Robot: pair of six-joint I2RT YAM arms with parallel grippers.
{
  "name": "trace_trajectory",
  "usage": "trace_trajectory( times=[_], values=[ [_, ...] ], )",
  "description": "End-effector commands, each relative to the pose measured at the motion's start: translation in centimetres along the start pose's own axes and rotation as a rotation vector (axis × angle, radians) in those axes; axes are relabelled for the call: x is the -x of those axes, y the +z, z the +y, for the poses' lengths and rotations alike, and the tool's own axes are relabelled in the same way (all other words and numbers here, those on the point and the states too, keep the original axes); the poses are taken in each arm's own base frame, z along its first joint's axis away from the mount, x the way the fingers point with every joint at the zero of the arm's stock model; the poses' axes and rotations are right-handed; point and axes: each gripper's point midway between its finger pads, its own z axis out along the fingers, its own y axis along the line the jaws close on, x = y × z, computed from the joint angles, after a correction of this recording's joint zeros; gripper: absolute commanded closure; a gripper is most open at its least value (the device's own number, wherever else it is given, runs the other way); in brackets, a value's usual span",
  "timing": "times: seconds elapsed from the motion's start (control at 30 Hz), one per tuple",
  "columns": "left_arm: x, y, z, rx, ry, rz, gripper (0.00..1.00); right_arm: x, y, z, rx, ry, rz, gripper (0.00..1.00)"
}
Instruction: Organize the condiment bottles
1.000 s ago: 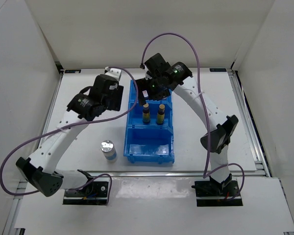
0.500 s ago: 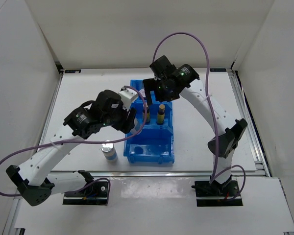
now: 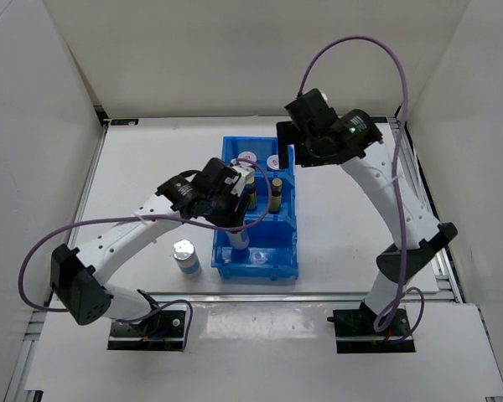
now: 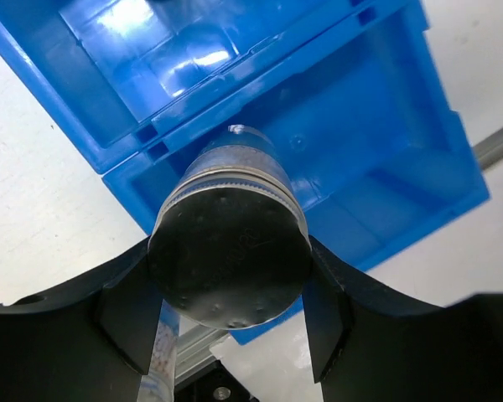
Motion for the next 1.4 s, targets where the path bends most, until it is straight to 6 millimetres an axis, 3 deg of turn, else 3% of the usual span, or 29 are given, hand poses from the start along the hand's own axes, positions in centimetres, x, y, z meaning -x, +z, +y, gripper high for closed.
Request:
trace_trajectory(
  times=[0.0, 0.13, 0.4, 0.67, 0.73, 0.87, 0.97, 1.03, 1.13, 1.23, 1.37],
  values=[
    [3.0, -0.4, -1.0, -0.025, -0.032, -0.122, 0.89, 1.1, -3.0, -3.6, -0.098, 0.069, -0.1, 0.0],
    [3.3, 1.0, -3.2, -0.054, 0.03, -0.121, 0.89, 1.0, -3.2, -5.2, -0.118, 0.067, -0.111, 0.0],
    [3.7, 3.7, -6.7, -0.104, 0.141, -0.074, 0.89, 0.8, -2.8, -6.1, -0.123, 0.034, -0.089, 0.0],
    [5.3, 4.9, -10.3, -0.149, 0.24, -0.085, 0.89, 0.9, -3.4, -7.5, -0.126, 0.026, -0.094, 0.0],
    [5.2, 4.9, -11.7, -0.169, 0.276, -0.087, 0.89, 0.7, -3.1, -7.8, -0.129, 0.02, -0.081, 0.0],
    [4.9, 5.2, -12.7, -0.181, 0.305, -0.077, 0.85, 0.3, -3.3, -8.4, -0.133, 0.032, -0.076, 0.0],
    [4.7, 5.2, -13.0, -0.186, 0.321, -0.077, 0.74, 0.1, -3.0, -8.5, -0.131, 0.036, -0.062, 0.0],
    [4.4, 5.4, -12.9, -0.184, 0.322, -0.068, 0.55, -0.1, -3.1, -8.9, -0.13, 0.045, -0.059, 0.0],
    [4.4, 5.3, -13.0, -0.193, 0.322, -0.066, 0.35, -0.1, -3.1, -9.0, -0.127, 0.053, -0.055, 0.0],
    [5.2, 4.7, -13.0, -0.163, 0.336, -0.089, 0.0, -0.3, -2.8, -9.3, -0.136, 0.057, -0.047, 0.0],
    [8.0, 1.8, -12.8, -0.124, 0.373, -0.198, 0.0, -0.4, -2.5, -8.9, -0.11, 0.074, -0.037, 0.0]
  ],
)
